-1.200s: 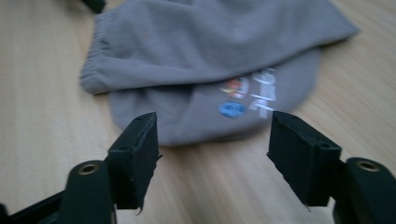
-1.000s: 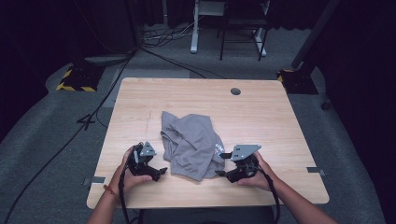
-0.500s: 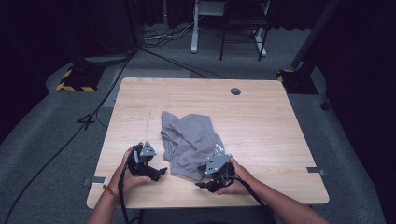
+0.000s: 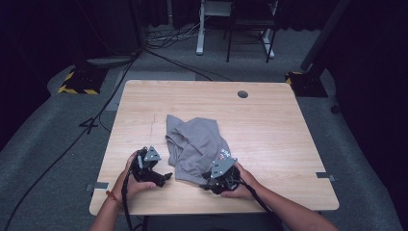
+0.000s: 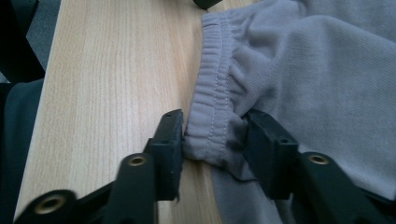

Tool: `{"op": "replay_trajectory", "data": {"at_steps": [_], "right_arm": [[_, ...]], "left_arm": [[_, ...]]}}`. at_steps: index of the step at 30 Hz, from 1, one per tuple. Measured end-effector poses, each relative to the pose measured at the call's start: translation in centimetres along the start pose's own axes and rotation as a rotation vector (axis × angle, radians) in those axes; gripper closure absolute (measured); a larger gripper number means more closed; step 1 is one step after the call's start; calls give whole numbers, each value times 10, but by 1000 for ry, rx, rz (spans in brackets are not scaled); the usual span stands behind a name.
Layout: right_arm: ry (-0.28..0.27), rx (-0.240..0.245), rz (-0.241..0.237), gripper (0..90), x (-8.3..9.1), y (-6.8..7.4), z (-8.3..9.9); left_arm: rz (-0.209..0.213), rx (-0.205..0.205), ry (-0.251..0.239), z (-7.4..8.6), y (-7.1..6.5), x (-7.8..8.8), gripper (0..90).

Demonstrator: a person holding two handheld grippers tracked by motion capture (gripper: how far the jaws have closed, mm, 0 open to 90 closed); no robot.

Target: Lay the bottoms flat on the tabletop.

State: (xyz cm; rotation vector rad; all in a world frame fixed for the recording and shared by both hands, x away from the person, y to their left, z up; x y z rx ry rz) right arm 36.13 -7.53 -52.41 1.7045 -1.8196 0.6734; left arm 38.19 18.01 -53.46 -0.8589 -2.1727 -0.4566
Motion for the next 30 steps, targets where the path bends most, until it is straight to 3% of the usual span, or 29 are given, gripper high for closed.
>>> {"op": "replay_trajectory", "data": {"at_steps": [5,7,12,19,23,25,30], "right_arm": [[24,12,22,697,2,-1,-1],[13,-8,3,683,6,-1,-2],[25,-7,13,615,4,-1,-1],[-1,25,12,707,8,4,-6],[-37,19,7,709,17,4,-10],[-74,-7,4,708,28,2,-12],[-77,-24,16,712,44,-2,-7]], "left_arm": [[-1,0,0,0,0,0,6],[-1,3,1,0,0,0,6],[-2,2,1,0,0,0,7],[-1,2,1,0,0,0,6],[1,6,0,0,-1,0,7],[-1,4,1,0,0,0,7],[-3,6,-1,0,0,0,7]]}}
Point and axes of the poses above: each handheld gripper's, and its own axes: x roughly backward along the jaws, z roughly out of its underside, y roughly to its left, the point moved 4 cm from there along -x, roughly forward along the jaws, and after that the axes turned 5 degrees about -z, right-handed, at the moved point
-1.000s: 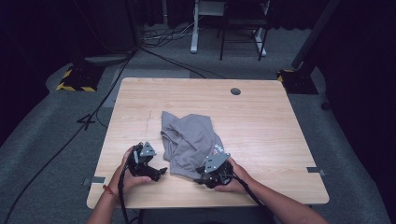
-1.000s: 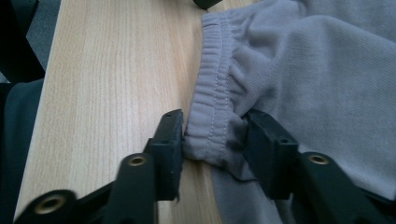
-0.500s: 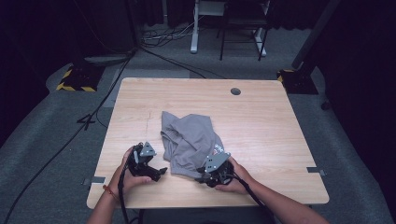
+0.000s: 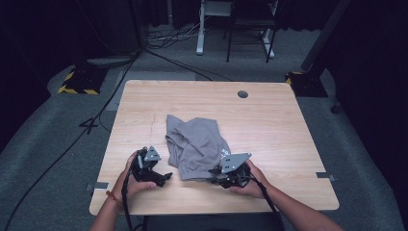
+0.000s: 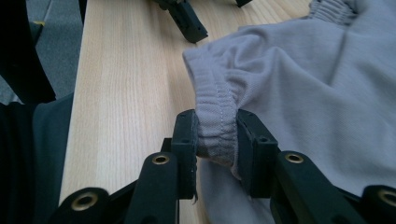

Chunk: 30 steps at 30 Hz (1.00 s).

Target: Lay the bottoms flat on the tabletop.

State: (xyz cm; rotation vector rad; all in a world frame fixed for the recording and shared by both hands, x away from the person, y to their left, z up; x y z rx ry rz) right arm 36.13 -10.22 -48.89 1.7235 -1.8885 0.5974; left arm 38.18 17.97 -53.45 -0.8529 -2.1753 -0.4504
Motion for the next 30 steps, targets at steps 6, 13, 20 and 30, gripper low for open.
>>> {"op": "replay_trajectory", "data": {"at_steps": [6,13,20,30], "right_arm": [[-7,-35,51,715,44,-8,12],[-61,-144,142,716,79,-32,32],[-78,-207,233,716,93,-56,50],[-62,-271,296,714,99,-76,68]], "left_arm": [[-23,17,-31,-5,3,2,187],[-65,-13,-29,-24,8,-5,188],[-94,-17,-39,-50,25,-21,197],[-72,55,-93,-60,35,-42,256]]}}
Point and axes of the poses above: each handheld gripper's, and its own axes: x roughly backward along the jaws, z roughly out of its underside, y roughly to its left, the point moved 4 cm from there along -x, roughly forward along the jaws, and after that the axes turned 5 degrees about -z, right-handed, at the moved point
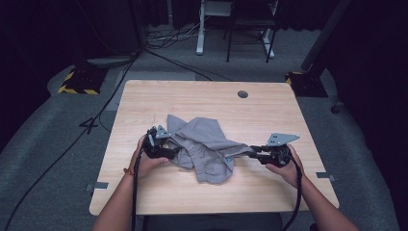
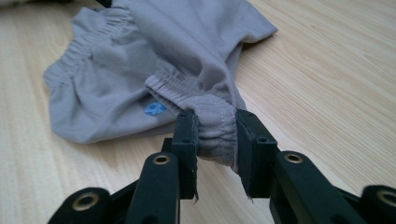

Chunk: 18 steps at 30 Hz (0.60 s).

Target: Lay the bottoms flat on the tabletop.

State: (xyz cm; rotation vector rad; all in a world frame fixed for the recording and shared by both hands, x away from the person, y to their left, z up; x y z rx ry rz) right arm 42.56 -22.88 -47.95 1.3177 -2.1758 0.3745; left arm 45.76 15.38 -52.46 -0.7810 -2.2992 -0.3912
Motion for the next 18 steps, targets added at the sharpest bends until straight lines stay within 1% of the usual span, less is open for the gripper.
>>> {"op": "replay_trajectory", "data": {"at_steps": [1,2,3,4,6,7,8,9,11,13,15,16,18], "right_arm": [[3,-4,14,714,0,-2,1],[4,-23,39,713,2,-8,2],[4,-23,39,713,2,-8,2],[9,-36,59,713,3,-12,3],[19,-68,101,693,3,-21,7],[17,-94,129,625,4,-26,8],[17,-119,167,553,5,-31,10],[17,-138,187,530,6,-34,11],[0,-138,181,499,9,-36,12],[-3,-127,193,460,11,-34,10],[-13,-115,200,441,13,-31,6],[-20,-111,201,440,14,-29,4],[-39,-86,179,443,16,-19,-2]], "left_arm": [[1,0,1,-1,0,0,295],[0,-17,3,-2,0,-1,378],[1,-22,6,-2,-1,-1,378],[1,-38,7,-3,-1,-1,426],[-11,-55,2,-5,-2,0,485],[-2,-60,2,-6,-3,0,503],[-11,-73,3,-6,-3,1,522],[-4,-67,8,-5,-4,1,532],[11,-78,10,-4,-4,2,579],[20,-82,3,-4,-4,3,626],[31,-91,4,-4,-5,4,682],[33,-101,6,-4,-6,5,701],[60,-118,10,-4,-9,6,755]]}}
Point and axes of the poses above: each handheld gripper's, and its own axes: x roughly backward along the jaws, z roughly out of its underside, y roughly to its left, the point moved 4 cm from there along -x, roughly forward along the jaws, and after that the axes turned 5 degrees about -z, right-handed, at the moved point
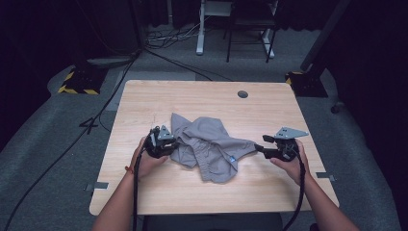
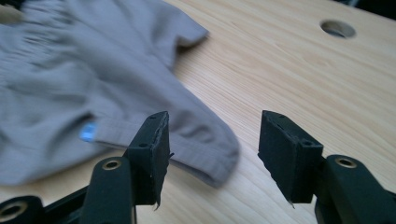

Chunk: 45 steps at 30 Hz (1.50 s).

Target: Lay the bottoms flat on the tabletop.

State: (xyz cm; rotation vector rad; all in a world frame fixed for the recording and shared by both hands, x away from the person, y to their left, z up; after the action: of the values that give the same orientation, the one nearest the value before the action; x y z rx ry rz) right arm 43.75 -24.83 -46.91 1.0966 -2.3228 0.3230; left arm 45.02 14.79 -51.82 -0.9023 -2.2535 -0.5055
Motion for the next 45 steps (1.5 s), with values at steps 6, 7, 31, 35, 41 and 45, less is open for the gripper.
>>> {"op": "replay_trajectory", "data": {"at_steps": [6,7,31,35,41,45], "right_arm": [[-45,139,-219,470,-3,64,-16],[-29,169,-250,475,-8,76,-16],[186,294,-358,442,-92,142,6],[194,273,-352,553,-94,134,3],[204,295,-350,775,-94,129,0],[209,324,-326,850,-92,127,1]], "left_arm": [[34,-82,21,0,-16,4,834],[34,-88,25,1,-19,4,833],[-90,86,-10,0,13,-4,238],[-55,83,8,-1,16,-15,223],[-21,83,-2,-5,19,-22,338],[29,47,-17,-5,17,-19,562]]}}
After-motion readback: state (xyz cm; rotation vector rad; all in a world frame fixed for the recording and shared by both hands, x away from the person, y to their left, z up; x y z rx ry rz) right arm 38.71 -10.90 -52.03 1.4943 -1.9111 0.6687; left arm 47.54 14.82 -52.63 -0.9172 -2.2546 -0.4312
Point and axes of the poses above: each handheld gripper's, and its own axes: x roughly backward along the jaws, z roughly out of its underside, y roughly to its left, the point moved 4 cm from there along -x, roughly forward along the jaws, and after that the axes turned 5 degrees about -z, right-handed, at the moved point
